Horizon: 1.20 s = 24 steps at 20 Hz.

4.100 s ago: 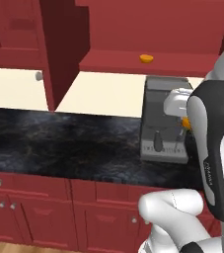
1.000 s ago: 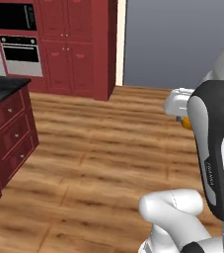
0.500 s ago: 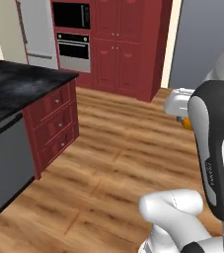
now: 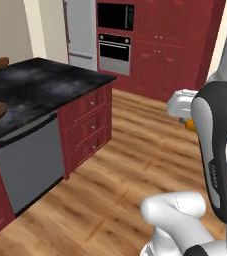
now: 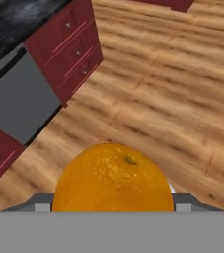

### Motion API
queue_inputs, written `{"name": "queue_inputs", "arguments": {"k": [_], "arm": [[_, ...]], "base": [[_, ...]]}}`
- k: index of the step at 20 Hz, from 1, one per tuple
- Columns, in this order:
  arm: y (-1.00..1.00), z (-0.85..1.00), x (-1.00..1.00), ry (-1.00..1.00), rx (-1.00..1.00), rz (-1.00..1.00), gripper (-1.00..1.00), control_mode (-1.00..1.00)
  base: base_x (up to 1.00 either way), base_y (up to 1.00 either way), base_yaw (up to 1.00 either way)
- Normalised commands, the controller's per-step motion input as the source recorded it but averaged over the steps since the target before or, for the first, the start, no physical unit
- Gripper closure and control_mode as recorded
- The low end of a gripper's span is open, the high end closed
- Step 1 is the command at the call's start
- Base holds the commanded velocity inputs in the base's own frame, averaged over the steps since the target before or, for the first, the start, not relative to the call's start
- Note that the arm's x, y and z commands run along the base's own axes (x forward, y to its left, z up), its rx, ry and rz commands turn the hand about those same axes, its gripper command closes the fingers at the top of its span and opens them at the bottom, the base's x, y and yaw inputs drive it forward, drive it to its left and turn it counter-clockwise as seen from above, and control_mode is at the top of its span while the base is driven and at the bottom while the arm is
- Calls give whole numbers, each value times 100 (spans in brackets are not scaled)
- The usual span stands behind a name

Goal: Pick the oranges from the cabinet and place them in one bowl. Pick the banana from the sink and place it in the other bowl.

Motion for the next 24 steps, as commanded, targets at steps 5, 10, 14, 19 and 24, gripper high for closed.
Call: {"name": "queue_inputs", "arguments": {"k": [5,10,14,19,24], "arm": [[0,0,0,0,0,0,100,100],[0,0,0,0,0,0,100,100],[0,0,0,0,0,0,100,100],[0,0,0,0,0,0,100,100],[0,0,0,0,0,0,100,100]], "base": [[75,5,33],[99,0,27],[86,4,29],[52,0,41],[50,0,44]]}}
